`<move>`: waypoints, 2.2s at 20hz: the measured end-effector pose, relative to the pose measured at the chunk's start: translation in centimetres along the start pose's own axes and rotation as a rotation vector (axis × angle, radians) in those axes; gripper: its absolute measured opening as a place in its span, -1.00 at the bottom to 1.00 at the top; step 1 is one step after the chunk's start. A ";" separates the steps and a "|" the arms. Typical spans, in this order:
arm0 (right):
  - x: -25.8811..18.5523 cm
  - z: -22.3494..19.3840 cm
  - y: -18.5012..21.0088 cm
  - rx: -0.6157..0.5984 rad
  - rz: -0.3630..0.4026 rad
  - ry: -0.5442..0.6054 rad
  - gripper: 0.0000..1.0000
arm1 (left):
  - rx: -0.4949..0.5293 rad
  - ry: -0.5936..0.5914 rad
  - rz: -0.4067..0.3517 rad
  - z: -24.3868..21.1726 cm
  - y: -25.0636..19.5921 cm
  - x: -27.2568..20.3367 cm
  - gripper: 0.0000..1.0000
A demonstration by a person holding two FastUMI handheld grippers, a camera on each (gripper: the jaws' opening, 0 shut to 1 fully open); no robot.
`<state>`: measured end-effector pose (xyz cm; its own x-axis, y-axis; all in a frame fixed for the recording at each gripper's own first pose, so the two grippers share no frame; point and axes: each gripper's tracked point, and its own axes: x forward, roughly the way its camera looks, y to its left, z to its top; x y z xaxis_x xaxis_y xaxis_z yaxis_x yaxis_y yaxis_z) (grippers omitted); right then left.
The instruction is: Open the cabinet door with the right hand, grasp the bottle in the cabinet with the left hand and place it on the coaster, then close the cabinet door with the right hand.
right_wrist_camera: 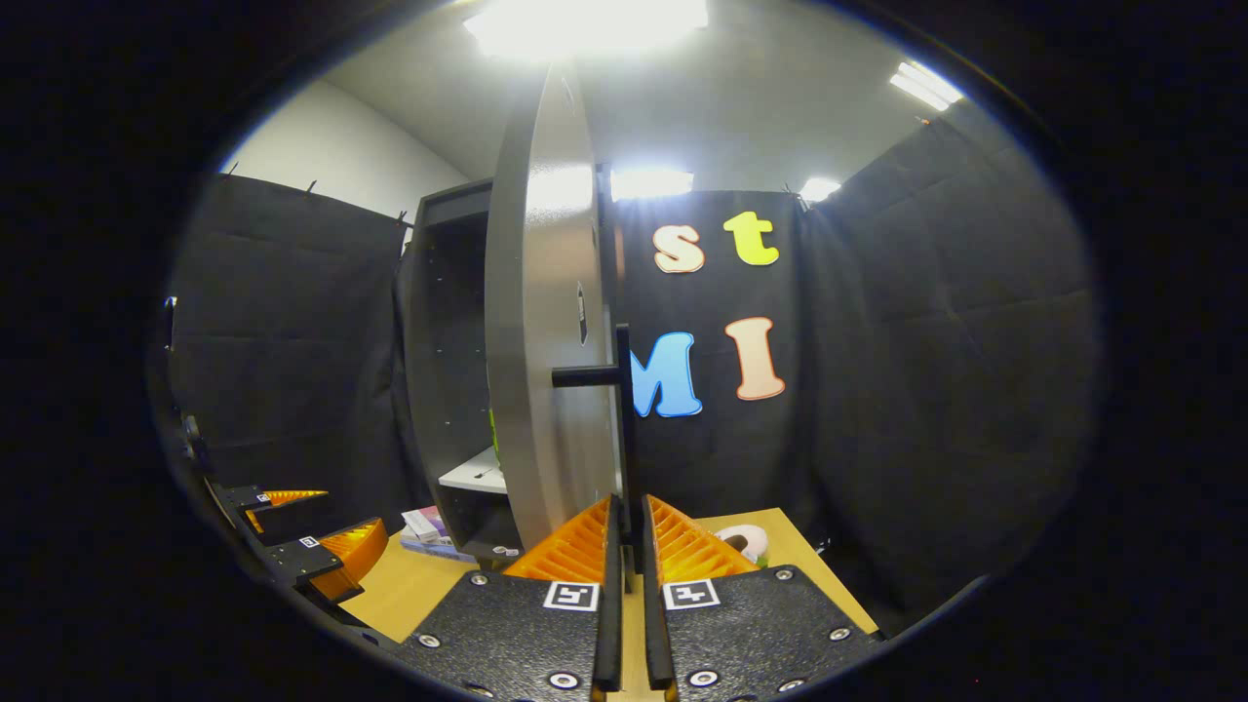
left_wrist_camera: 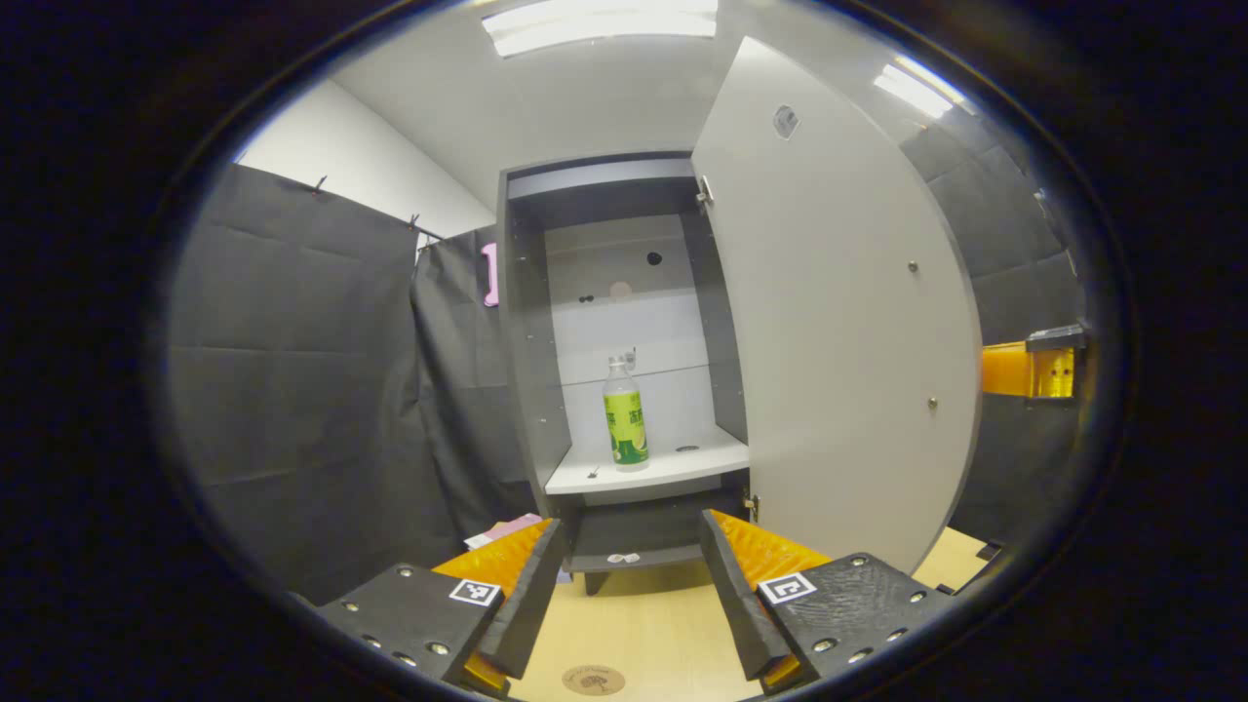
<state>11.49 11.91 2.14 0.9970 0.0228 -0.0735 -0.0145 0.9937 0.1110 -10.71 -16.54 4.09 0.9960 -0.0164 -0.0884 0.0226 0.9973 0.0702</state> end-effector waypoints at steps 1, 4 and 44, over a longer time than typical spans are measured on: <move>0.1 0.0 0.4 0.042 0.022 0.003 -0.83 | 0.001 -0.006 -0.001 0.3 -0.1 0.6 0.69; 0.8 -0.1 0.2 0.100 0.044 0.010 -0.83 | -0.004 -0.025 0.011 0.6 0.2 3.0 0.69; 0.3 -17.9 -8.8 0.047 -0.522 0.404 0.84 | -0.015 -0.062 -0.031 -2.3 1.7 41.2 0.59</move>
<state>10.61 5.13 -16.58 0.7652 -0.4124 -0.4944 0.4755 0.8797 0.0020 30.12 -15.38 -1.73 0.9983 -0.0515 -0.0290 0.0530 0.9972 0.0533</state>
